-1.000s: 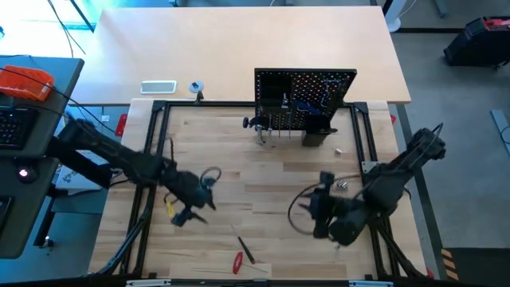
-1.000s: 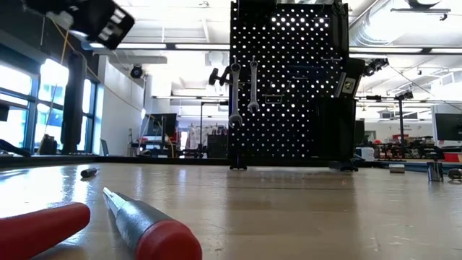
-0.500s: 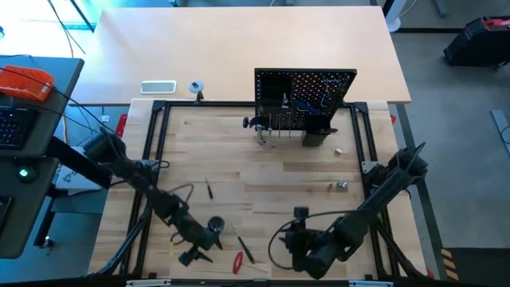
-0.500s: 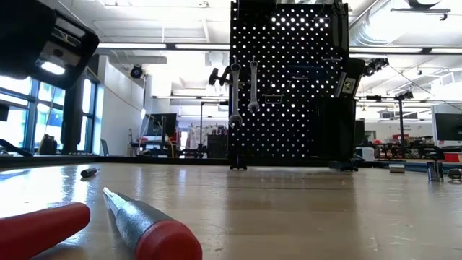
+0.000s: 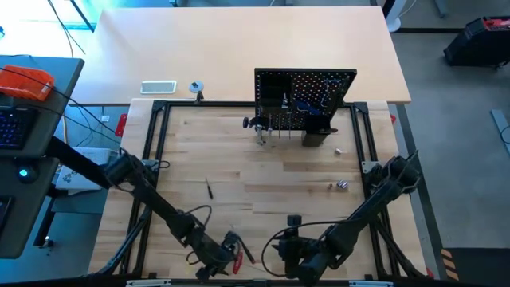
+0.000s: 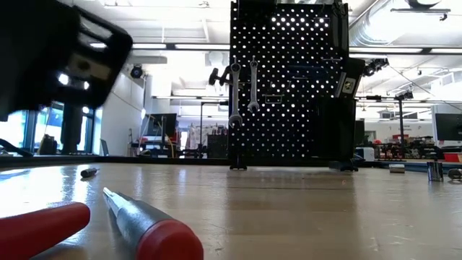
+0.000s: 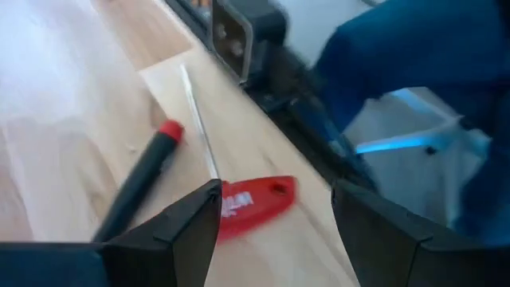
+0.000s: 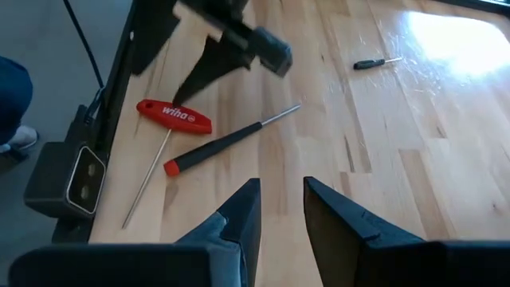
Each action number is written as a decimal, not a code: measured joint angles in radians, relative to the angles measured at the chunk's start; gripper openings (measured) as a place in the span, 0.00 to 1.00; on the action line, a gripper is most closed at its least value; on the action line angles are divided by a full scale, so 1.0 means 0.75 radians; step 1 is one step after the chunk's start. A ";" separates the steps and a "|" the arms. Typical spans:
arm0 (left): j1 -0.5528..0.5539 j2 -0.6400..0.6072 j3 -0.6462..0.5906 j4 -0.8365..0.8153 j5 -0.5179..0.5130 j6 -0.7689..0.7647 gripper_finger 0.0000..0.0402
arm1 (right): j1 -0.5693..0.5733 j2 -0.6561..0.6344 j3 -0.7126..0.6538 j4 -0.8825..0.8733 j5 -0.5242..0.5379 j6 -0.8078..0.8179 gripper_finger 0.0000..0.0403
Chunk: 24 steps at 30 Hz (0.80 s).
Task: Hang tools onto peg board
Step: Hang the red T-handle hex key onto the pegboard
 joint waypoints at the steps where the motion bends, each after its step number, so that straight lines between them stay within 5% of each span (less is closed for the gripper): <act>1: 0.002 0.021 0.013 0.005 -0.021 0.012 0.57 | 0.003 0.001 0.000 0.003 0.006 0.000 0.22; 12: 0.016 0.162 0.109 -0.001 -0.025 0.173 0.57 | 0.028 0.001 0.000 0.018 0.048 0.037 0.22; 24: 0.153 0.159 0.116 -0.263 -0.018 0.185 0.57 | 0.031 0.001 0.000 0.005 0.098 0.025 0.22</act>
